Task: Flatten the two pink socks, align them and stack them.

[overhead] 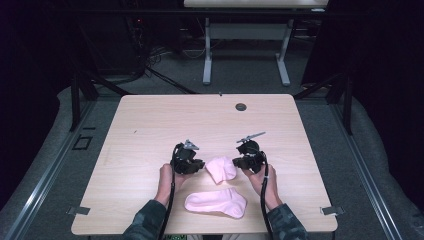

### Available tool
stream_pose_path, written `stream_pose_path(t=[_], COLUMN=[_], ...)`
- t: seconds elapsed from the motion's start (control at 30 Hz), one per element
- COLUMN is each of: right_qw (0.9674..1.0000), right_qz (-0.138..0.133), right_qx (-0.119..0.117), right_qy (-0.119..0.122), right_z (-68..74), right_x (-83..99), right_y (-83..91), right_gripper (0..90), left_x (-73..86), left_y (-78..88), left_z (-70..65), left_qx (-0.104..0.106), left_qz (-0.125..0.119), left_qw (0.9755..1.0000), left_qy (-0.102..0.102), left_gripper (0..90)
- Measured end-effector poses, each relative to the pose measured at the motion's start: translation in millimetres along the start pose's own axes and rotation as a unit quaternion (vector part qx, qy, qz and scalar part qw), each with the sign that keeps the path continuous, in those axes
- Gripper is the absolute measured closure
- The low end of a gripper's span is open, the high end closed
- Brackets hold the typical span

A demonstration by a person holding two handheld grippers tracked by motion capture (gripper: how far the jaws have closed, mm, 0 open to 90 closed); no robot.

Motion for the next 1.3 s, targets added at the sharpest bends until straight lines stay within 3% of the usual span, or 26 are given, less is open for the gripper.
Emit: stream_pose_path(t=[0.13, 0.3, 0.43, 0.57, 0.6, 0.7, 0.77, 0.83, 0.87, 1.1, 1.3], right_qw=[0.9996, 0.9989, 0.9951, 0.9940, 0.9941, 0.9938, 0.9917, 0.9944, 0.9941, 0.9978, 0.9982], right_qz=[0.020, 0.001, 0.002, -0.025, -0.026, 0.000, 0.026, 0.029, 0.035, 0.017, 0.001], right_qx=[0.014, -0.007, -0.017, -0.018, -0.031, -0.031, -0.022, -0.019, -0.019, -0.035, -0.044], right_qy=[0.016, 0.047, 0.097, 0.105, 0.101, 0.107, 0.124, 0.100, 0.102, 0.053, 0.041], right_z=[-1.2, 0.5, 11.3, 17.5, 17.2, 20.8, 22.3, 25.6, 25.2, 27.7, 26.6], right_x=[13.8, 12.9, 9.5, 10.2, 10.2, 12.8, 15.9, 18.0, 17.3, 8.1, 2.3], right_y=[-9.0, -11.0, -14.3, -7.1, -4.3, -8.7, -15.4, -21.3, -21.6, -9.9, 3.3], right_gripper=[70.7, 55.6, 57.2, 59.8, 60.1, 60.3, 67.1, 82.4, 84.1, 85.3, 85.1], left_x=[1.2, 3.4, 8.3, 14.6, 15.7, 17.2, 18.9, 19.8, 21.2, 22.8, 20.4], left_y=[3.8, 10.9, 14.0, 18.0, 18.7, 19.7, 19.8, 18.8, 17.1, 9.5, -0.9], left_z=[-10.0, -18.1, -19.4, -18.5, -18.2, -18.0, -19.0, -19.3, -19.3, -29.6, -39.2], left_qx=[0.006, 0.005, 0.004, 0.002, 0.002, 0.001, 0.003, 0.004, 0.006, 0.013, 0.017], left_qz=[0.002, -0.003, -0.004, -0.003, -0.003, -0.002, -0.004, -0.003, 0.000, 0.001, -0.001], left_qw=[1.0000, 1.0000, 1.0000, 1.0000, 1.0000, 1.0000, 1.0000, 1.0000, 0.9999, 0.9999, 0.9997], left_qy=[-0.004, -0.005, 0.001, 0.005, 0.007, 0.006, 0.006, 0.007, 0.009, -0.009, -0.020], left_gripper=[60.6, 49.8, 43.5, 42.7, 42.4, 42.0, 41.9, 41.4, 41.1, 38.9, 37.3])
Point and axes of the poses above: each handheld gripper's, and its own axes: y roughly backward along the jaws, x roughly out of its underside, z roughly to its left, the point moved 2 cm from there along -y, roughly forward along the jaws, and after that the axes turned 15 degrees about x, right-handed, at the moved point
